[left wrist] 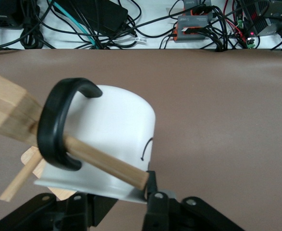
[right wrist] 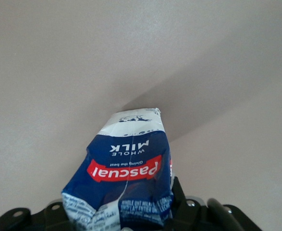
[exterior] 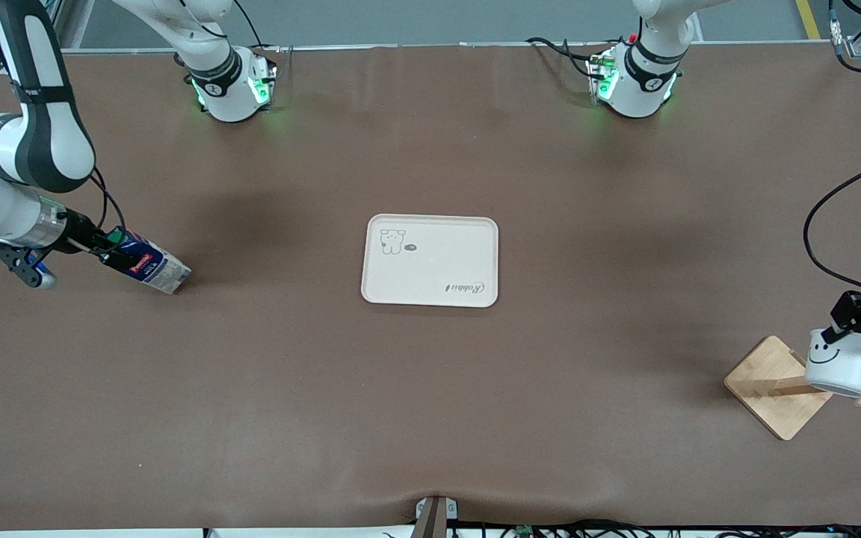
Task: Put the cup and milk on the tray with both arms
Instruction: 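Lift the milk carton with the right gripper while the left gripper grasps the mug, then pull the mug off the wooden stand with the left gripper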
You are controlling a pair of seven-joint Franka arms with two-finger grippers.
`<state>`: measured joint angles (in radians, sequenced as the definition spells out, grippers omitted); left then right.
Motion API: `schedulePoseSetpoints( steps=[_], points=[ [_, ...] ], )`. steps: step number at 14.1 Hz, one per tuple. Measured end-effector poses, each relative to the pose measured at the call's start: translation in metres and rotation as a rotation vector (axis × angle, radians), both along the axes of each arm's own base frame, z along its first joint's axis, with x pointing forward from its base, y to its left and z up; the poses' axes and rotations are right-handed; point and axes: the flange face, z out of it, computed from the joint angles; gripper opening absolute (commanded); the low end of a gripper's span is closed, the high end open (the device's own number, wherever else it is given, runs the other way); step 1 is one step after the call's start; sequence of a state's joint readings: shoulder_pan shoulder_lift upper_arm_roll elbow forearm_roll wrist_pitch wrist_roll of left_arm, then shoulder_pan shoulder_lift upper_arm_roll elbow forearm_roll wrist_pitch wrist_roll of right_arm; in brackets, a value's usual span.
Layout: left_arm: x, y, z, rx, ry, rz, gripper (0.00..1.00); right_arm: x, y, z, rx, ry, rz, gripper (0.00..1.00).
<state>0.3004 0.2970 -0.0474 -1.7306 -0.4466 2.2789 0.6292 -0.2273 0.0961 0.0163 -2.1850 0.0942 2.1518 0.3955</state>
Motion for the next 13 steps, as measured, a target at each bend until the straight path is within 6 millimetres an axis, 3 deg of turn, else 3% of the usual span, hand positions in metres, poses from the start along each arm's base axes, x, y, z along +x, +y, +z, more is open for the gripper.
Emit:
schedulePoseSetpoints(
  steps=[3,7,10,13],
  points=[
    [0.000,-0.003,-0.001,-0.003,0.007,-0.009,0.01,0.001,0.000,0.001,0.000,-0.002,0.000,0.00],
    [0.002,-0.010,-0.001,-0.002,0.006,-0.020,0.00,0.004,-0.002,0.010,0.001,-0.005,-0.002,0.00],
    [0.002,-0.013,0.001,0.000,0.002,-0.025,0.00,0.015,-0.004,0.032,0.005,-0.021,0.043,0.00],
    [0.002,-0.015,0.003,-0.001,0.001,-0.029,0.00,0.030,-0.004,0.069,0.010,-0.033,0.073,0.00]
  ],
)
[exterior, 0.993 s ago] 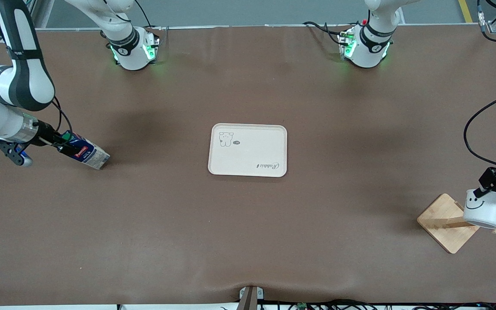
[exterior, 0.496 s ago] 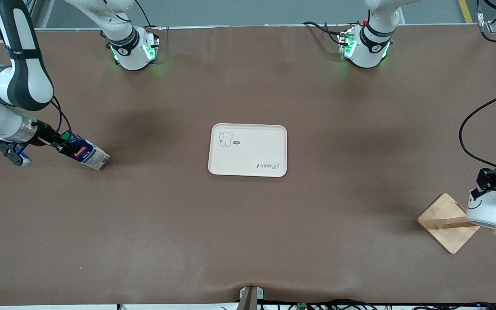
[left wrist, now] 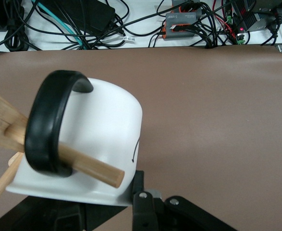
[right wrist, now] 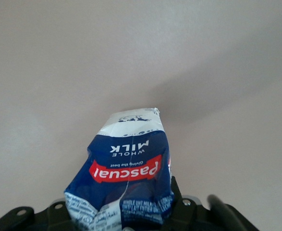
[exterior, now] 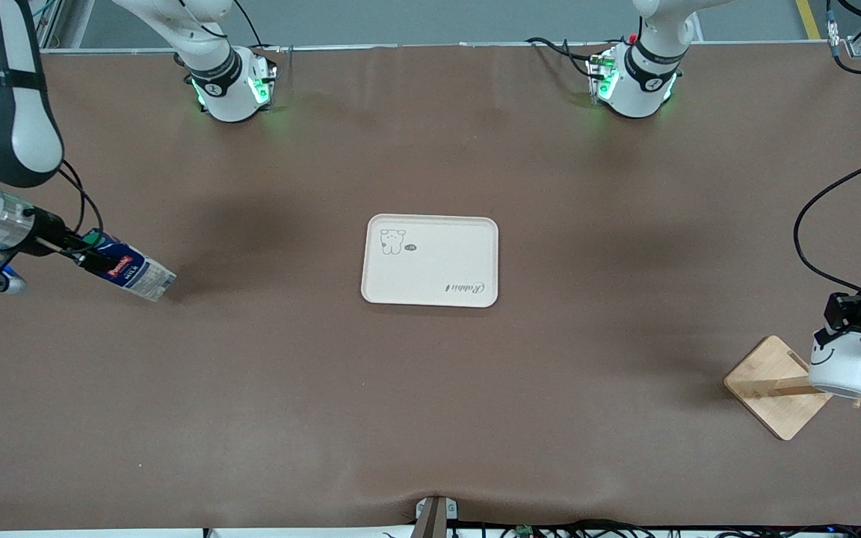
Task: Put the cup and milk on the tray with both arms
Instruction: 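Pull the mug off the wooden stand with the left gripper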
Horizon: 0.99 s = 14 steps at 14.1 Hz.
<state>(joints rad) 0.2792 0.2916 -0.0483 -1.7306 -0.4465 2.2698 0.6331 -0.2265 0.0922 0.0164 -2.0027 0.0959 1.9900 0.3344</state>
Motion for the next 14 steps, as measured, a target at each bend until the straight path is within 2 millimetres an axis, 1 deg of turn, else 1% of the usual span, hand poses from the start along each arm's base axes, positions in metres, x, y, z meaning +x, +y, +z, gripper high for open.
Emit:
schedulePoseSetpoints(
  steps=[2,4,5,7,10,12,14],
  points=[
    [-0.001,-0.002,0.001,-0.010,0.013,0.003,0.00,0.010,-0.001,0.027,0.015,0.037,0.014,0.00],
    [-0.004,-0.008,0.006,-0.039,0.050,0.023,0.00,0.019,-0.002,0.044,0.035,0.101,0.026,0.00],
    [-0.007,-0.013,0.010,-0.057,0.074,0.037,0.00,0.023,-0.002,0.047,0.040,0.116,0.030,0.00],
    [-0.011,-0.026,0.016,-0.091,0.124,0.057,0.00,0.032,-0.004,0.047,0.043,0.121,0.034,0.00],
    [-0.009,-0.056,0.025,-0.124,0.154,0.079,0.00,0.037,-0.003,0.046,0.051,0.131,0.047,0.00],
    [-0.006,-0.074,0.031,-0.131,0.164,0.091,0.00,0.035,0.003,0.049,0.074,0.157,0.055,0.00],
    [-0.004,-0.099,0.036,-0.123,0.190,0.127,0.00,0.036,0.014,0.055,0.079,0.167,0.074,0.00]
  ],
)
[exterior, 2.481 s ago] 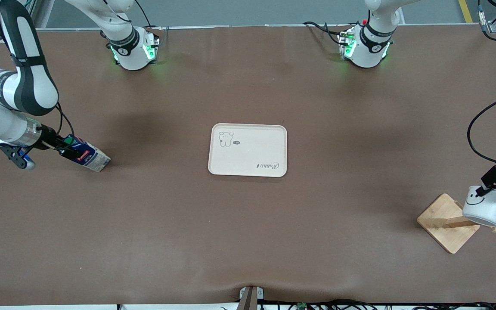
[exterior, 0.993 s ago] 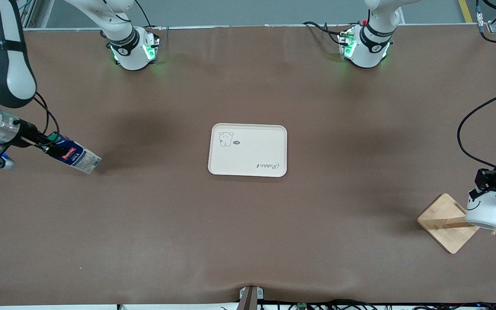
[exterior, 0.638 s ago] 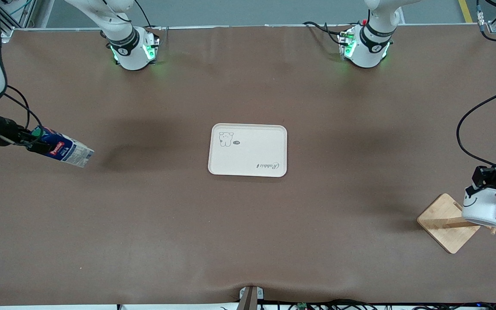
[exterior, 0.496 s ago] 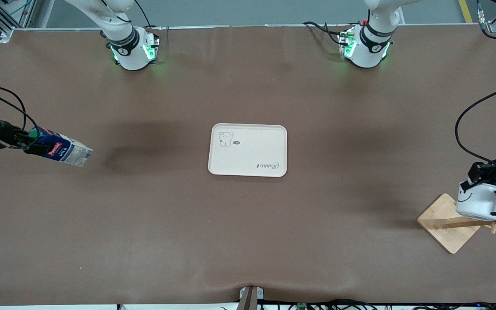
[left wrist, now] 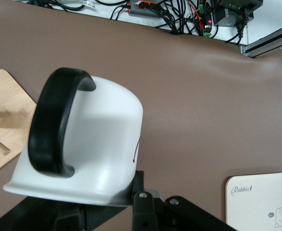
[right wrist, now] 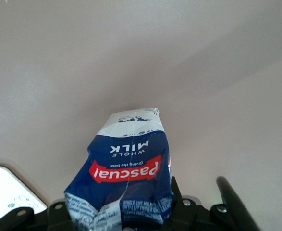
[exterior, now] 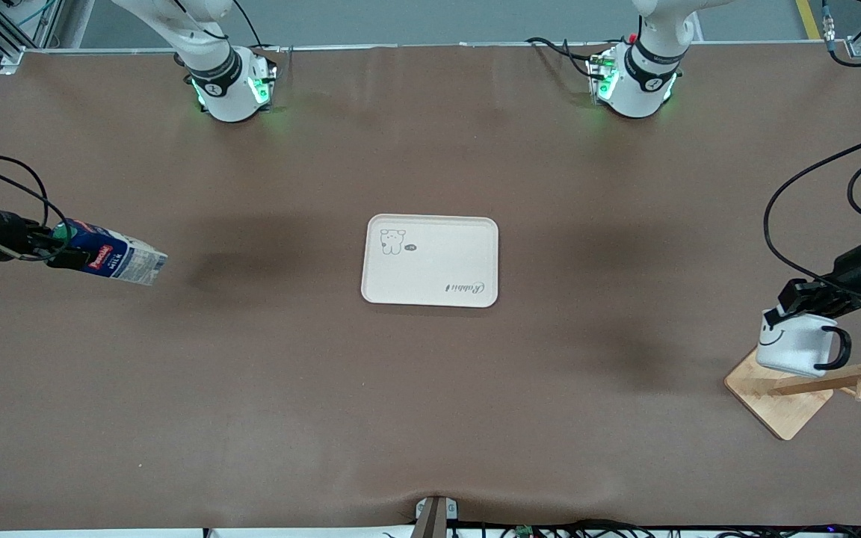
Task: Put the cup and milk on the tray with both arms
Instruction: 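Pull the mug off the wooden stand with the left gripper, then carry the milk and mug toward the white tray with both grippers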
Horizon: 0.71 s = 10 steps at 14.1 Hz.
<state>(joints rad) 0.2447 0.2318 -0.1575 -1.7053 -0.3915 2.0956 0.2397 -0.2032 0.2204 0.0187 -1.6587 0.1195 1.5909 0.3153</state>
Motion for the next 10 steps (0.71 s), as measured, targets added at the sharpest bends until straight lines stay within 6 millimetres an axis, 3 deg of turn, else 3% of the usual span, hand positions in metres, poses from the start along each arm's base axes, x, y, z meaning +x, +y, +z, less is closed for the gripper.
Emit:
schedulePoseSetpoints(
  steps=[6,10],
  points=[
    [-0.003,-0.091,0.009,-0.034,0.115,0.169,0.00,0.006,0.051,0.001,0.008,0.000,0.106,0.00],
    [-0.011,-0.154,-0.001,-0.023,0.215,0.292,0.00,0.004,0.085,-0.001,0.022,0.028,0.190,0.00]
  ],
)
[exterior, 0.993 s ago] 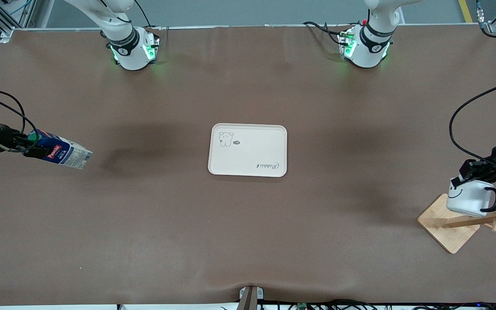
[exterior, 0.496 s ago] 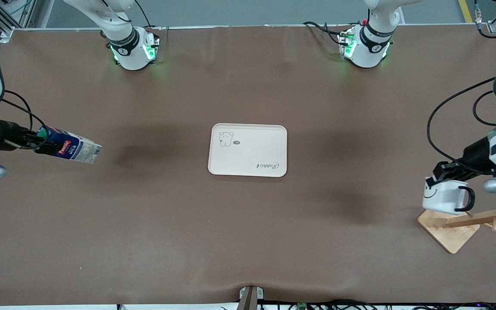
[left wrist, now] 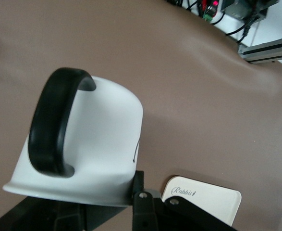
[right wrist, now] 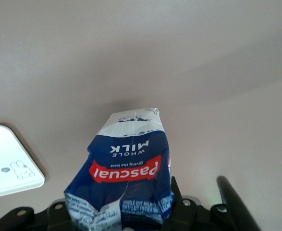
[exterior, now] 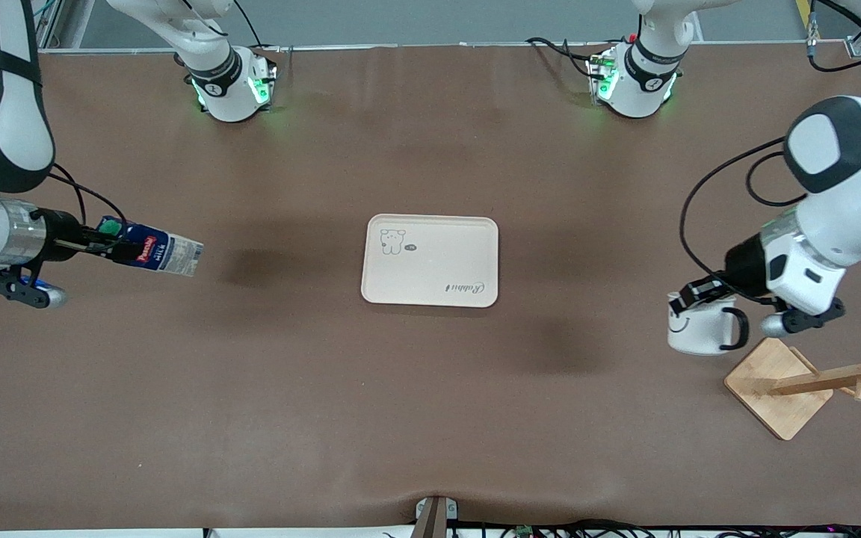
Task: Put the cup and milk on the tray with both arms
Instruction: 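Carry the milk and mug toward the white tray with both grippers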
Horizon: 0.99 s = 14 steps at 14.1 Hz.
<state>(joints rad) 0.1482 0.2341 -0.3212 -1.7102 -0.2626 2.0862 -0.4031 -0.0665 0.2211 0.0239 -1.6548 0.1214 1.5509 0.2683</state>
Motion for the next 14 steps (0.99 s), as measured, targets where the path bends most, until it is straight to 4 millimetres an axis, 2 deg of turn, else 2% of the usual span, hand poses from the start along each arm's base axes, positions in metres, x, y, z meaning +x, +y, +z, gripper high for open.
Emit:
schedulePoseSetpoints(
  steps=[4,9,11,14],
  points=[
    [-0.014,-0.085,-0.032,0.018,0.123,0.113,0.00,0.002,0.017,0.005,0.000,-0.008,0.030,0.00],
    [-0.028,-0.160,-0.080,0.013,0.251,0.228,0.00,0.002,0.020,0.008,0.001,-0.008,0.038,0.00],
    [-0.032,-0.192,-0.098,0.006,0.280,0.269,0.00,0.001,0.035,0.007,0.000,0.000,0.060,0.00],
    [-0.042,-0.236,-0.128,-0.035,0.329,0.339,0.00,-0.002,0.067,0.006,-0.021,0.014,0.053,0.00]
  ],
)
